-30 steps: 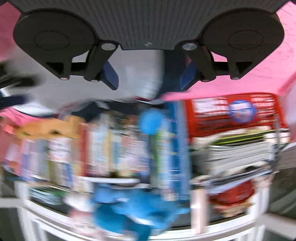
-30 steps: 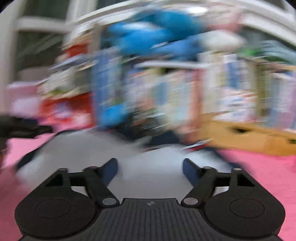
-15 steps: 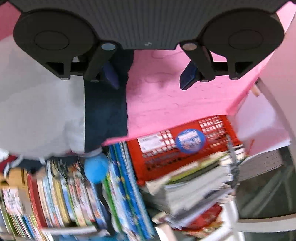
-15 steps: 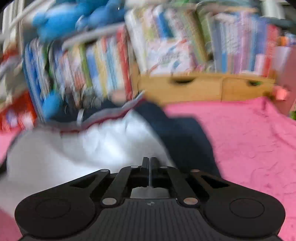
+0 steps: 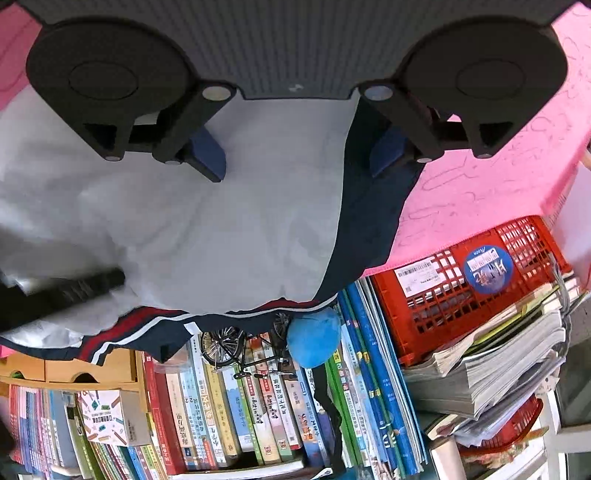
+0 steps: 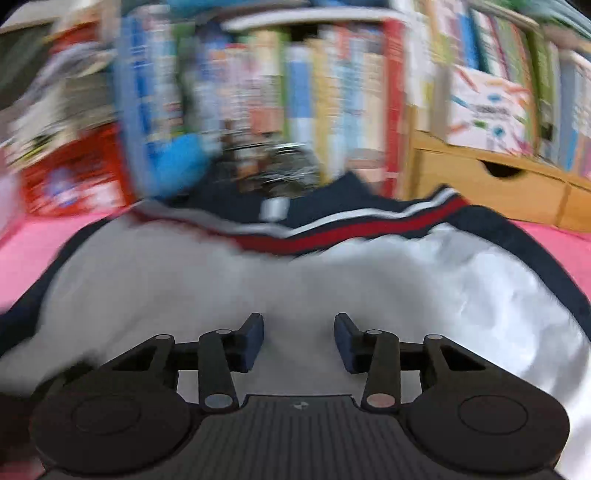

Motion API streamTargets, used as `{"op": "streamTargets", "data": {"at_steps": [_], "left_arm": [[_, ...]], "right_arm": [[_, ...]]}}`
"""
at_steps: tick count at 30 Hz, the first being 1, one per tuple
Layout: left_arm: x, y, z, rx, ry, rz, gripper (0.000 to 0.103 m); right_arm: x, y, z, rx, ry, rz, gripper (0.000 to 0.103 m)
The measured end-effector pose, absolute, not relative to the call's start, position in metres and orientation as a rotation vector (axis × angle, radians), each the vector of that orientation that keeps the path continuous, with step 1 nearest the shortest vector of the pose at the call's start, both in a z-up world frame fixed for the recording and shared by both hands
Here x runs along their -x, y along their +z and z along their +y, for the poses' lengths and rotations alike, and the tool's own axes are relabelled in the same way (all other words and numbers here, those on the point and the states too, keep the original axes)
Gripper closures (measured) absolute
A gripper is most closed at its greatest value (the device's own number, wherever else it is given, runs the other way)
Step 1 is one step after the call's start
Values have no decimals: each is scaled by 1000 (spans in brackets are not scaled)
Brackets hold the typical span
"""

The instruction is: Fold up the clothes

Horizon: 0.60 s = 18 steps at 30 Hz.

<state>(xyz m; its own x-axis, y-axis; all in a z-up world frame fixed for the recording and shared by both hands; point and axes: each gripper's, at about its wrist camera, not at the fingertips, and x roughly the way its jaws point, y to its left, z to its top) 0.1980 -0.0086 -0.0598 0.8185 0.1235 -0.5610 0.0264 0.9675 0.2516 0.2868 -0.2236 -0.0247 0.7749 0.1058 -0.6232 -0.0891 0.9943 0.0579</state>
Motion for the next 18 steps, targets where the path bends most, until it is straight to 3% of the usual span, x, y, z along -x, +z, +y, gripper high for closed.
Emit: {"op": "streamTargets", "data": {"at_steps": [4, 9, 11, 18], "left_arm": [[-196, -59, -9, -261, 40, 612, 16], [-198, -55, -2, -205, 31, 629, 13], [-197, -52, -1, -184, 35, 637, 10], [-197, -52, -1, -217, 41, 628, 8]], "right_arm": [[-328, -32, -236, -64, 79, 682, 58], [-343, -34, -235, -74, 92, 691, 47], [-328, -25, -230, -49, 134, 705, 40], [-194, -20, -209, 217, 350, 635, 30]]}}
